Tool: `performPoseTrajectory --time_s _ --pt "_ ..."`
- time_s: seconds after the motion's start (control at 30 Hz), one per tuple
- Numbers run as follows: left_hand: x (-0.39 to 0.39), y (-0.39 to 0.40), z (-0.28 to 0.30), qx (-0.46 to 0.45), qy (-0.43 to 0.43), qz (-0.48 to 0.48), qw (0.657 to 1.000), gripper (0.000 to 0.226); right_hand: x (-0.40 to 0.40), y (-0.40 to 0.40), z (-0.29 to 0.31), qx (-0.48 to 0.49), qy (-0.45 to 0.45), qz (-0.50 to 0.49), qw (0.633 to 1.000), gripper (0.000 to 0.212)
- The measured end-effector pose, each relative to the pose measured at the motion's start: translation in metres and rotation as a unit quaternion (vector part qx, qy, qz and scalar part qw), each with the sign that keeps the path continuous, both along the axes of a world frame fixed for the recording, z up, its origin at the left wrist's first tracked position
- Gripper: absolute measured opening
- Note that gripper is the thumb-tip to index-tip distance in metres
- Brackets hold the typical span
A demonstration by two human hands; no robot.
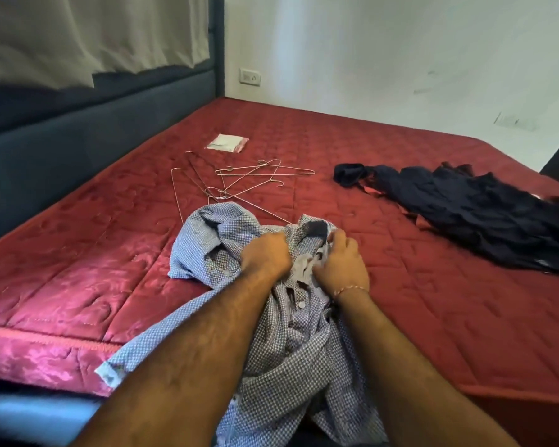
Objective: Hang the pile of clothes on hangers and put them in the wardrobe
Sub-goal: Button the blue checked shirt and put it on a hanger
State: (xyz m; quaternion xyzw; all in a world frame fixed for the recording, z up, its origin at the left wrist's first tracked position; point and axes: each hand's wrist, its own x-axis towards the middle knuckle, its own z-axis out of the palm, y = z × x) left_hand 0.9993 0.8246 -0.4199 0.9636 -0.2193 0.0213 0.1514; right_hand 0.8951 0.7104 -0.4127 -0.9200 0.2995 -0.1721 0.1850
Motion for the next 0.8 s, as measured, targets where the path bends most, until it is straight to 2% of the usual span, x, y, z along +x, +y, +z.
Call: performPoseTrajectory --time_s 0.07,0.13,0.17,0.27,0.33,0.4,0.47,0.57,0.67,0.73,0.8 --pt "0.005 0.0 -0.006 -0.011 -0.034 -0.02 0.999 0.052 -0.003 -0.005 -0.006 -0.036 -0.002 0.026 0.999 0.031" --pt "0.011 -0.003 -0.013 -0.026 -0.084 -0.085 0.992 0.079 -0.01 -0.013 0.003 -0.064 0.01 0.037 0.997 0.023" --pt "0.012 -0.004 -0.013 -0.026 -0.1 -0.133 0.986 0.078 -0.014 -0.018 0.009 -0.085 0.022 0.043 0.995 0.021" --pt "0.017 -0.007 -0.001 0.004 -0.095 -0.259 0.961 0.042 -0.03 -0.038 0.033 -0.126 0.011 0.057 0.99 0.013" --pt "0.019 -0.01 0.015 0.044 -0.101 -0.278 0.954 0.031 -0.042 -0.053 0.054 -0.113 -0.053 0.055 0.991 0.018" --pt "0.024 -0.015 0.041 -0.02 -0.118 -0.259 0.958 0.023 -0.053 -0.07 0.079 -0.117 -0.123 0.071 0.983 0.031" --pt "0.029 -0.023 0.085 -0.161 -0.136 -0.246 0.946 0.019 -0.059 -0.087 0.113 -0.078 -0.182 0.088 0.976 0.029" --pt "0.027 -0.037 0.186 -0.3 -0.159 -0.276 0.899 0.035 -0.063 -0.106 0.183 0.015 -0.245 0.092 0.965 0.037" --pt "0.01 -0.041 0.293 -0.334 -0.199 -0.314 0.866 0.044 -0.064 -0.113 0.258 -0.019 -0.324 0.05 0.945 0.022" --pt "0.0 -0.039 0.353 -0.329 -0.225 -0.332 0.855 0.054 -0.064 -0.108 0.302 -0.062 -0.372 0.028 0.926 0.021" --pt "-0.005 -0.033 0.397 -0.297 -0.247 -0.325 0.863 0.061 -0.062 -0.105 0.336 -0.083 -0.394 0.029 0.915 0.017"
